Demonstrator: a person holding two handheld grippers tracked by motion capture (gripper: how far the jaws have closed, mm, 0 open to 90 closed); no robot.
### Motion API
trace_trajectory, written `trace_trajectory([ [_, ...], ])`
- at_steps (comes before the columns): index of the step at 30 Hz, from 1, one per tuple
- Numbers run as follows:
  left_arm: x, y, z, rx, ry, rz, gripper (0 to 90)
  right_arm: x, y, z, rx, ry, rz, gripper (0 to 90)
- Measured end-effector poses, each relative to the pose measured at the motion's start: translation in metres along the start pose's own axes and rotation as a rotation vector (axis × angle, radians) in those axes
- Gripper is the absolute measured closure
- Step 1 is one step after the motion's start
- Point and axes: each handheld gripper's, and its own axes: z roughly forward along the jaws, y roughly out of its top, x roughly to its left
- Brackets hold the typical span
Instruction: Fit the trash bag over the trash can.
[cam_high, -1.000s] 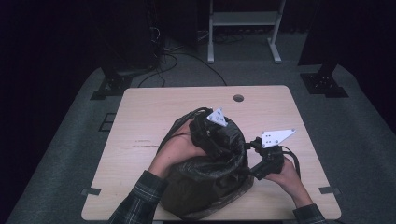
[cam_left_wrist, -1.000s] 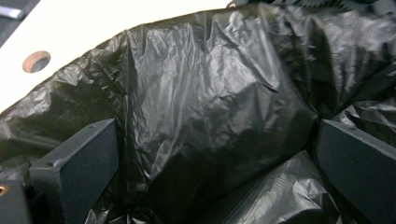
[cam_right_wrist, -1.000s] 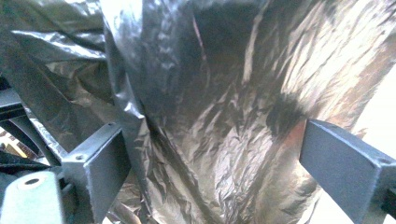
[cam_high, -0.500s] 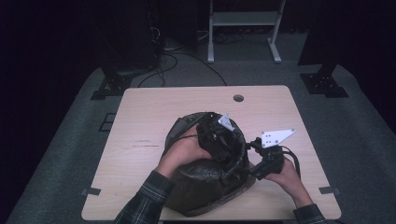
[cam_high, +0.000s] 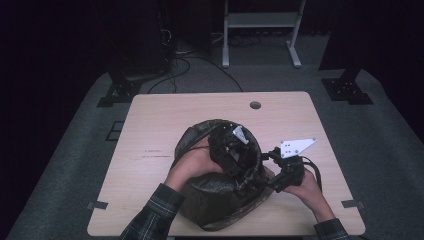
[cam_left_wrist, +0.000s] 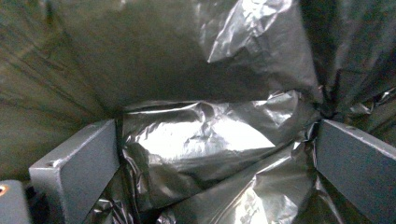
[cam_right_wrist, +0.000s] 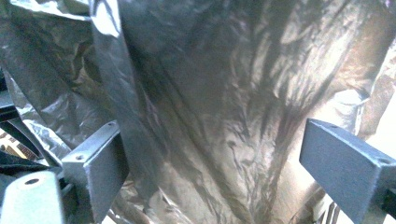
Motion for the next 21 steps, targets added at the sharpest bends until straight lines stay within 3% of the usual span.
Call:
trace_trajectory([
  [3,0.001,-0.003,-0.001,0.009,-0.004,0.01,0.0,0.001,0.0,0.001,0.001,0.003,0.001,9.5],
  [9,0.001,0.003,-0.022,-0.072,0.036,0.012,0.0,0.001,0.001,0.001,-0.003,0.001,-0.001,9.5],
  [14,0.011,0.0,-0.031,-0.037,0.082,-0.018,0.0,0.001,0.001,0.0,-0.006,0.002,-0.001,9.5],
  [17,0.015,-0.004,-0.028,-0.011,0.084,-0.02,0.0,0.001,0.001,-0.001,-0.008,0.0,-0.001,9.5],
  [21,0.016,-0.006,-0.023,0.023,0.122,-0.006,0.0,0.0,0.001,-0.001,-0.01,-0.001,0.0,9.5],
])
